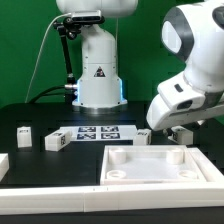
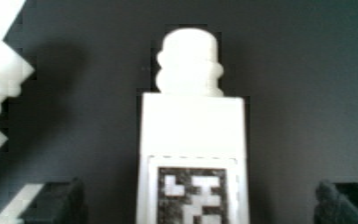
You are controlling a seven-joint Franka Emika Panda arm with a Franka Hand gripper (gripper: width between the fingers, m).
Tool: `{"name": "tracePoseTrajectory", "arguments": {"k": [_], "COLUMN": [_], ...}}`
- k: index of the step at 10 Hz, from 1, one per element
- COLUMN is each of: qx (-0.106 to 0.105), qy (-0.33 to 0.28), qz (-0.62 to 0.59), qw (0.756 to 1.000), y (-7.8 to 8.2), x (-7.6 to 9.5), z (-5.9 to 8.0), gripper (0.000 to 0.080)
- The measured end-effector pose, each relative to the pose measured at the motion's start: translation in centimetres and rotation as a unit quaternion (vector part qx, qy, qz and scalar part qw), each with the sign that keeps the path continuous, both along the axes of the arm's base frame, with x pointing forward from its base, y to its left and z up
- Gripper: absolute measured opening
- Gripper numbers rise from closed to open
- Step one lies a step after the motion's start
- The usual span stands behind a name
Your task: Assemble one leg
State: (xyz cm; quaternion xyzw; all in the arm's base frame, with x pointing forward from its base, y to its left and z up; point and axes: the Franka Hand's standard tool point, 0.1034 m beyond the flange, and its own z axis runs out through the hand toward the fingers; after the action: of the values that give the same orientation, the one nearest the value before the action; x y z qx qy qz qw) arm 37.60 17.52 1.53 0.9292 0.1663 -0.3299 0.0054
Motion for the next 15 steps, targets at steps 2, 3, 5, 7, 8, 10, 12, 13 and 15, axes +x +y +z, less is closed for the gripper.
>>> {"name": "tracePoseTrajectory", "arguments": {"k": [2, 3, 5, 7, 8, 10, 12, 13, 15], "qx": [-0.018, -0.026, -0.023, -0.023, -0.023, -0.023, -0.023, -0.023, -0.023], "qy": [0.064, 0.098, 0.094, 0.095, 0.095, 0.095, 0.095, 0.095, 0.095], "qz": [0.004, 0.006, 0.006, 0.005, 0.005, 0.005, 0.005, 0.005, 0.005], "qw": [0.998, 0.995, 0.995, 0.995, 0.995, 0.995, 0.995, 0.995, 0.995], "y": [-0.01, -0.01, 0.13, 0.12, 0.13, 0.13, 0.13, 0.13, 0.13], "x": [0.52, 0.28, 0.53, 0.49, 0.49, 0.49, 0.48, 0.49, 0.52], "z": [0.37, 0.25, -0.15, -0.19, -0.19, -0.19, -0.19, -0.19, -0.15], "gripper": [0.0649, 0.0649, 0.0649, 0.0380, 0.0288, 0.0288, 0.0288, 0.0288, 0.0290]}}
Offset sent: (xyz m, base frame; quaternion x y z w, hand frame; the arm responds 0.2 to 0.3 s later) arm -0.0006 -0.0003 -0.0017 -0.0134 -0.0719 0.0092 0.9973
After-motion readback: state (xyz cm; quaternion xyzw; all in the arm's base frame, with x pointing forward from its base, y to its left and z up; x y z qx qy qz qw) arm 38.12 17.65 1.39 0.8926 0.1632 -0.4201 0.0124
